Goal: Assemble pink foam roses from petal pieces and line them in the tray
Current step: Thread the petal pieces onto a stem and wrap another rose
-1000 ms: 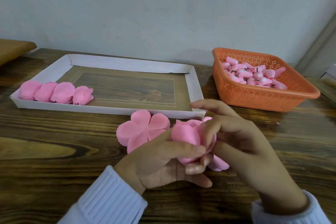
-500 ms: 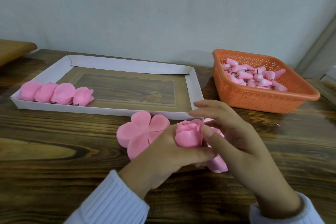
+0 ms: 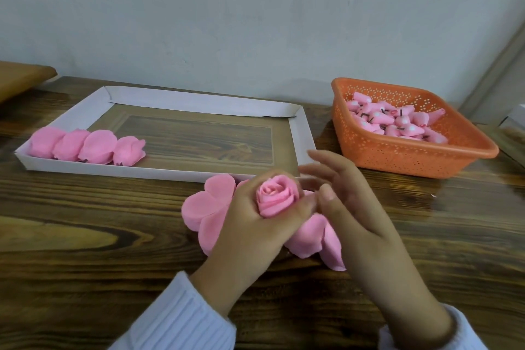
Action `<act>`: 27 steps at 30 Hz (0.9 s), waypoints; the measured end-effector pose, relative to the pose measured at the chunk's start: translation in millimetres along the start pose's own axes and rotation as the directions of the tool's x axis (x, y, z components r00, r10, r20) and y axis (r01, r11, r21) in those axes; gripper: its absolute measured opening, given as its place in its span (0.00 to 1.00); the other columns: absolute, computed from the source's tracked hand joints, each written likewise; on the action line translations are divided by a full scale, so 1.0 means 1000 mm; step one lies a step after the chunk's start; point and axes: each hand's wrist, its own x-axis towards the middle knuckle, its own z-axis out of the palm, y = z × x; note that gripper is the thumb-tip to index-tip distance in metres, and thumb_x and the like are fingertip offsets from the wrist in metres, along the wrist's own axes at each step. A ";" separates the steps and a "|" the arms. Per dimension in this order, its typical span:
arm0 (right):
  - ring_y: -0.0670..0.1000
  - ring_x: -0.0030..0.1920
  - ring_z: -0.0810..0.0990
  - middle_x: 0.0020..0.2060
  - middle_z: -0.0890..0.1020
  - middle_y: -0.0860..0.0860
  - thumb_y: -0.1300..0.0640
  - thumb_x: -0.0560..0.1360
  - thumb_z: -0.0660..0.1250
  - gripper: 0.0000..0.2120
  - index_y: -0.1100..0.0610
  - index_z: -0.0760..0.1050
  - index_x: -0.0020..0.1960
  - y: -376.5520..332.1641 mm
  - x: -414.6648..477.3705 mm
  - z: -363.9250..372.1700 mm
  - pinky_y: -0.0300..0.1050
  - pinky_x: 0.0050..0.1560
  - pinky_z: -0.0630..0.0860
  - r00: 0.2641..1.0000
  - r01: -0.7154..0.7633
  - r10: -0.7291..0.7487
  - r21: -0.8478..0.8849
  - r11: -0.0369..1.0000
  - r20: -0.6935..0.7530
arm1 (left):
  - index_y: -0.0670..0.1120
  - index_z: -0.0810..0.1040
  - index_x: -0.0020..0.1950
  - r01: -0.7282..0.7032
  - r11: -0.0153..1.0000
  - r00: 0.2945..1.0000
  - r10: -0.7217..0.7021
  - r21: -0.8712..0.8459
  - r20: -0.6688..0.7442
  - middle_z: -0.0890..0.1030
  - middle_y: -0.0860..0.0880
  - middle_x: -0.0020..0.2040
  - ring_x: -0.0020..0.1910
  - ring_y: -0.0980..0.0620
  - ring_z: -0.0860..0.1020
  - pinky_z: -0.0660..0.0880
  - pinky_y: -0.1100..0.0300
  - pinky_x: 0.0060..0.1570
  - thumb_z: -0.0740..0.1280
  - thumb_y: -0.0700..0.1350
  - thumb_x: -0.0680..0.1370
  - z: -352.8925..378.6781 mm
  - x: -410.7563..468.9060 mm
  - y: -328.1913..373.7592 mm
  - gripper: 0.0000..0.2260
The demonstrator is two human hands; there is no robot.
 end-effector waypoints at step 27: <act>0.51 0.42 0.73 0.48 0.76 0.60 0.56 0.75 0.61 0.19 0.60 0.75 0.64 0.006 -0.003 0.032 0.44 0.40 0.69 0.919 -0.391 0.248 0.643 0.658 0.305 | 0.55 0.78 0.31 0.081 0.985 0.992 -0.095 -0.154 -0.083 0.84 0.53 0.42 0.33 0.56 0.81 0.69 0.65 0.21 0.72 0.53 0.63 0.005 -0.005 0.013 0.05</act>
